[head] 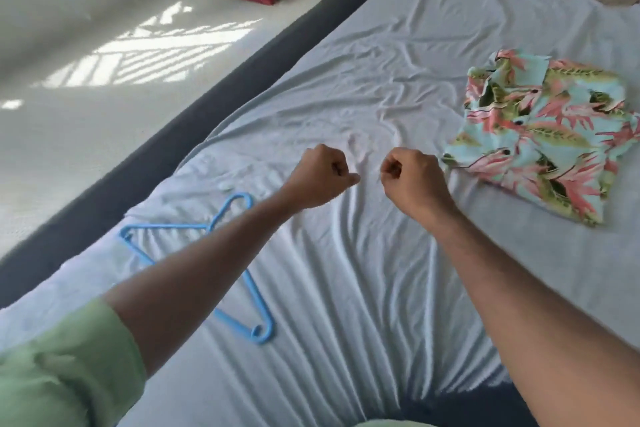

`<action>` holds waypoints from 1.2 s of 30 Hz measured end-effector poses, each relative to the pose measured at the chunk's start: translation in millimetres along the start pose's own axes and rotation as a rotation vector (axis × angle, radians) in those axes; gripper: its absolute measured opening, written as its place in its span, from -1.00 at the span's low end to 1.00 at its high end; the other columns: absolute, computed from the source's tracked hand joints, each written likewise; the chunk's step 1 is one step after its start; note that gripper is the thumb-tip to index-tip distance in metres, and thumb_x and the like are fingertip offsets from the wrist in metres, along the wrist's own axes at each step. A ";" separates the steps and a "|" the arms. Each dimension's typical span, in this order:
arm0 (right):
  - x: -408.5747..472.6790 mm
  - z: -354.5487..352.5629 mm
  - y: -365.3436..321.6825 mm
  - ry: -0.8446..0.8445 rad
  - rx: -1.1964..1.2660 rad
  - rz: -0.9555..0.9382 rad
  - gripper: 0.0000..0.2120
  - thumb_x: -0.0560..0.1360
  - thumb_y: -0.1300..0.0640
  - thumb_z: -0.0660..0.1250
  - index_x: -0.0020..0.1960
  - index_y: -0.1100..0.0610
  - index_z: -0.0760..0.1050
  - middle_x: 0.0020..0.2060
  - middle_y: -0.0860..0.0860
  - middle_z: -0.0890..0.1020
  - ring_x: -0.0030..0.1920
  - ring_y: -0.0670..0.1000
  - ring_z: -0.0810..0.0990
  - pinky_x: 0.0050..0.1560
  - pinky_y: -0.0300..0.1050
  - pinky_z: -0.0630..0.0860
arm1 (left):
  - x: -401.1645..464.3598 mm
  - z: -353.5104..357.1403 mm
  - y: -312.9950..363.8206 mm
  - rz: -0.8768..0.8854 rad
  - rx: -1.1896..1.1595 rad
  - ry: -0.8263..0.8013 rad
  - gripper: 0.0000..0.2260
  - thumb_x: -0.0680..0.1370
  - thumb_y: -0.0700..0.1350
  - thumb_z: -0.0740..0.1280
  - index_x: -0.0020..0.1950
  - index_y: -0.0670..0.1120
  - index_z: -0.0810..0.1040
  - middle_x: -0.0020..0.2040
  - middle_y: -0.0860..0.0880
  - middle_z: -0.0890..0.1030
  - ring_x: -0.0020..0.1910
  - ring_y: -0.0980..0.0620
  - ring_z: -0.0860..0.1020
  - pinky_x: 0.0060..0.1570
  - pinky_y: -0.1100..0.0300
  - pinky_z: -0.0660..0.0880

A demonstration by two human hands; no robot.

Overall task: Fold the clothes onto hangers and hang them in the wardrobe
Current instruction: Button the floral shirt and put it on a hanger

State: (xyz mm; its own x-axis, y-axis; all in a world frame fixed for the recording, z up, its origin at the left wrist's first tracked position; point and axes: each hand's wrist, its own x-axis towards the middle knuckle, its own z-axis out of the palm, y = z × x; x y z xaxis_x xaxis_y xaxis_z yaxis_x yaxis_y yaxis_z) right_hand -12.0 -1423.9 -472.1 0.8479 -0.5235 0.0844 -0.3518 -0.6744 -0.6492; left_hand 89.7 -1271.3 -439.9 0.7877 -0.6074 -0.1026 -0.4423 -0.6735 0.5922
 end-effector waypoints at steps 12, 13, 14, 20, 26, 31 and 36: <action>-119.2 127.6 -137.4 -0.598 -0.107 -0.229 -0.64 0.48 -0.20 0.43 0.10 0.04 0.51 0.01 0.05 0.63 0.06 0.15 0.62 0.07 0.00 0.55 | -147.5 -79.0 -154.9 -0.448 -0.023 0.399 -0.72 0.45 -0.05 0.50 -0.36 -0.08 0.49 -0.39 0.03 0.51 -0.37 0.05 0.46 -0.37 0.18 0.32; -127.5 131.9 -142.0 -0.615 -0.210 -0.271 -0.62 0.50 -0.18 0.42 0.13 0.07 0.48 0.07 0.07 0.60 0.10 0.16 0.60 0.09 0.03 0.54 | -150.0 -79.2 -160.4 -0.446 -0.026 0.397 -0.73 0.46 -0.06 0.51 -0.35 -0.08 0.50 -0.36 0.03 0.53 -0.33 0.02 0.49 -0.35 0.17 0.34; -132.8 135.4 -144.8 -0.607 -0.271 -0.299 -0.67 0.54 -0.10 0.40 0.15 0.10 0.46 0.11 0.08 0.57 0.14 0.17 0.59 0.12 0.05 0.52 | -151.0 -79.0 -165.5 -0.439 -0.012 0.387 -0.75 0.46 -0.05 0.51 -0.32 -0.08 0.52 -0.33 0.03 0.55 -0.30 0.00 0.52 -0.33 0.17 0.36; -93.4 105.2 -116.5 -0.387 -0.386 -0.201 -0.75 0.56 0.28 0.23 0.22 0.17 0.49 0.17 0.15 0.58 0.24 0.22 0.57 0.20 0.06 0.51 | -119.6 -86.5 -175.6 -0.330 0.182 0.348 -0.62 0.45 0.18 0.51 0.13 0.02 0.53 0.04 0.03 0.60 0.11 -0.03 0.51 0.03 0.07 0.40; -21.0 29.6 -57.1 -0.245 -0.289 -0.263 -0.93 0.58 0.25 0.30 0.01 0.10 0.50 -0.03 0.08 0.62 -0.01 0.19 0.60 -0.04 0.01 0.47 | -66.2 -60.0 -113.9 -0.467 -0.557 -0.118 -0.62 0.60 0.07 0.39 0.26 -0.17 0.46 -0.08 -0.14 0.72 -0.19 -0.16 0.71 -0.28 0.10 0.57; 17.3 -26.8 -12.9 -0.058 -0.238 -0.256 -0.82 0.49 0.29 0.38 -0.06 0.02 0.48 -0.12 0.01 0.62 -0.08 0.18 0.62 -0.09 0.10 0.57 | -25.7 -31.5 -43.3 -0.323 -0.870 -0.215 -0.74 0.71 0.00 0.19 0.09 -0.17 0.54 -0.08 -0.21 0.72 -0.29 -0.13 0.70 -0.41 0.16 0.58; 19.6 -91.5 58.5 0.219 -0.310 -0.259 -0.58 0.36 0.32 0.50 0.19 0.14 0.53 0.19 0.02 0.56 0.13 0.15 0.62 0.05 0.09 0.57 | 27.2 -9.0 18.2 -0.307 -0.977 -0.164 -0.69 0.72 -0.01 0.15 0.04 -0.20 0.57 -0.11 -0.21 0.70 -0.24 -0.09 0.71 -0.35 0.12 0.60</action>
State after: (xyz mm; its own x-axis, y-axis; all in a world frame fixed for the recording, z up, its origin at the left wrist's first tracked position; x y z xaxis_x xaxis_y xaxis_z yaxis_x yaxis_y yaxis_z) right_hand -52.2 -1521.2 -439.3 0.8314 -0.3920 0.3938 -0.2694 -0.9042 -0.3313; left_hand 107.0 -1296.3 -424.6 0.7074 -0.5663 -0.4229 0.3661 -0.2182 0.9046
